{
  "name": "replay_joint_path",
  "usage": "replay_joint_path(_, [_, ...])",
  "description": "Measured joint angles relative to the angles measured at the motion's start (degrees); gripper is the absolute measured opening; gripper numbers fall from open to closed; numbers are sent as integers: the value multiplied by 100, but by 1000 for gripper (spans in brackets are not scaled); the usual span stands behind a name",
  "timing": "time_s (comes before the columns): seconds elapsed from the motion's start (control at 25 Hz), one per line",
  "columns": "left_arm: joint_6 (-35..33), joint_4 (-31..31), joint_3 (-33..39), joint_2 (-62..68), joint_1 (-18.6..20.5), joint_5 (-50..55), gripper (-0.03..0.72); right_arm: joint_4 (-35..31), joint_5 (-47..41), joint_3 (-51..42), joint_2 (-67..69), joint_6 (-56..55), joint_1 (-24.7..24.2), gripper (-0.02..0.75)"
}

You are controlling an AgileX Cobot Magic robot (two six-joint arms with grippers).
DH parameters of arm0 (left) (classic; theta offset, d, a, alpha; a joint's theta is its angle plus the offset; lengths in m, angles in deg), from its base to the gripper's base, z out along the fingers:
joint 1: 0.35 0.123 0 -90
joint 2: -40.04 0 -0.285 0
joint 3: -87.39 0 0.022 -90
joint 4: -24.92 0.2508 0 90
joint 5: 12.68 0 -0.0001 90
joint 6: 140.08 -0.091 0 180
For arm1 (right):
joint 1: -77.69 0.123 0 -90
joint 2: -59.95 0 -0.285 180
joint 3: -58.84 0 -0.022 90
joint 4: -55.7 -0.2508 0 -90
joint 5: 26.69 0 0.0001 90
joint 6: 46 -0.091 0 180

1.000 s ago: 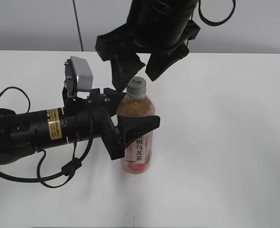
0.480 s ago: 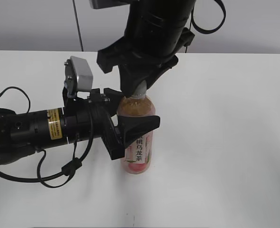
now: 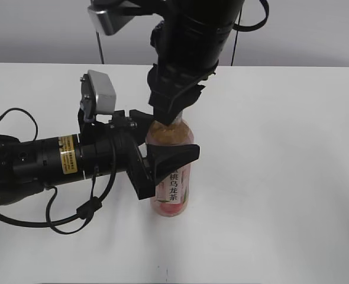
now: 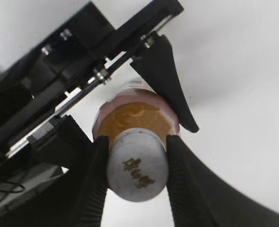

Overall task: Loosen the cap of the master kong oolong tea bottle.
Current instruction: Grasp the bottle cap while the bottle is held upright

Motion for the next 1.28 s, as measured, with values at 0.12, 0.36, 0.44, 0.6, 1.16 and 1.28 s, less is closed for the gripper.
replay_joint_path(0.12, [0,6,0,0,0,0,463,-4,0,0,0,1143,0,281])
replay_joint_path(0.36, [0,17,0,0,0,-4,463,-11,-16,12,0,3418,0,281])
replay_joint_path(0.44, [-5,17,0,0,0,-4,463,-19,-22,18,0,4181,0,281])
replay_joint_path(0.6, [-11,22,0,0,0,-4,463,-61,-47,29,0,5628,0,281])
replay_joint_path(1.16, [-15,23,0,0,0,-5,463,-103,-48,34,-5,10215,0,281])
replay_joint_path(1.28, [-9,12,0,0,0,-5,463,-103,-41,34,-5,10724,0,281])
